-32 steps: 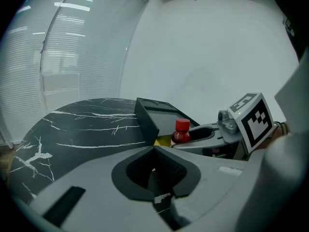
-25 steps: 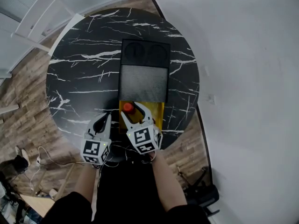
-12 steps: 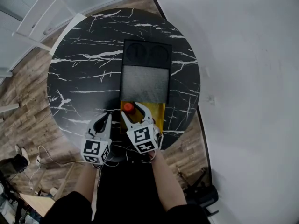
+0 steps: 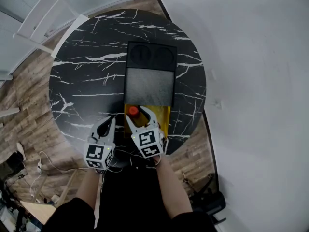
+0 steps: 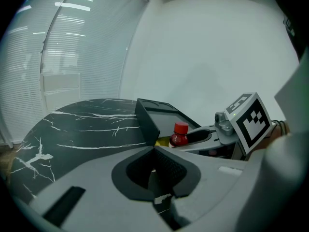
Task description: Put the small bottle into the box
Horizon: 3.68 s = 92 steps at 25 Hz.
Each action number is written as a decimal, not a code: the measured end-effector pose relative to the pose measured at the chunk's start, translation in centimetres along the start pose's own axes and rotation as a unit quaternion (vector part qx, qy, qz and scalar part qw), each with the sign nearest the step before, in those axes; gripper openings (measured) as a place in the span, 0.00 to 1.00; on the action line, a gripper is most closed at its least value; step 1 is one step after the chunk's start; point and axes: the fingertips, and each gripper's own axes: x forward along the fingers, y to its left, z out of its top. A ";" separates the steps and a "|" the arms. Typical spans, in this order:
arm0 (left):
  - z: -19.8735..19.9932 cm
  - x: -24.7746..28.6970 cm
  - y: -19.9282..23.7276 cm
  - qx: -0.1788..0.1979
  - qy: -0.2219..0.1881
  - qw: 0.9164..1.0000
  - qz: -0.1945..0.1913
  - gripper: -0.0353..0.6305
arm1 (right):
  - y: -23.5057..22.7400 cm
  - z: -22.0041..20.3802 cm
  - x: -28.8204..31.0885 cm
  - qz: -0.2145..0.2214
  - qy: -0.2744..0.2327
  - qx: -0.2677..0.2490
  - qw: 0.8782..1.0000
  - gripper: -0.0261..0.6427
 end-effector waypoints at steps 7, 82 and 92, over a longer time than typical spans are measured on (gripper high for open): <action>-0.2 -0.3 -0.5 -0.001 0.000 1.000 -0.001 0.05 | -0.1 -0.2 -0.2 -0.004 0.011 0.012 1.000 0.36; 2.4 -14.7 -19.8 0.060 -0.113 0.990 0.056 0.05 | 1.3 -0.5 -27.1 -0.069 -0.190 0.002 0.979 0.03; 4.5 -18.4 -23.0 0.086 -0.145 0.984 0.061 0.05 | 1.6 0.8 -33.5 -0.101 -0.251 0.012 0.963 0.03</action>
